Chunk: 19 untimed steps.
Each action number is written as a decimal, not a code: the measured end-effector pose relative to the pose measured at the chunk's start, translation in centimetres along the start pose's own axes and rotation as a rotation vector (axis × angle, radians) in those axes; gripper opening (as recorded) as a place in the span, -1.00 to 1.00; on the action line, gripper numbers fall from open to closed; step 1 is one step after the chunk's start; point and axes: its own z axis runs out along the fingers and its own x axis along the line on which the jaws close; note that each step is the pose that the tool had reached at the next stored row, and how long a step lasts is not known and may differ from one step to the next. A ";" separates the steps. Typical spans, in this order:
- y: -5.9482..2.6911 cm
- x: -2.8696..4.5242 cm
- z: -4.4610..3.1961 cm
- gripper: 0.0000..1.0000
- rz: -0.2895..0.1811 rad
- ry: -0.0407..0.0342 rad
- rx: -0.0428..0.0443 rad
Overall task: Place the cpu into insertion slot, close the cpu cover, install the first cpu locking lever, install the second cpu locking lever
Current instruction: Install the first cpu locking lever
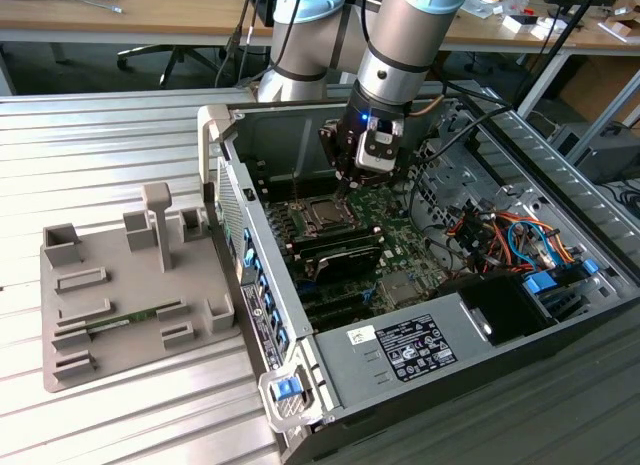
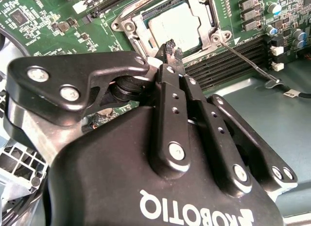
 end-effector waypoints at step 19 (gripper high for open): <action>0.00 0.00 0.00 -0.80 -0.035 -0.0009 0.0010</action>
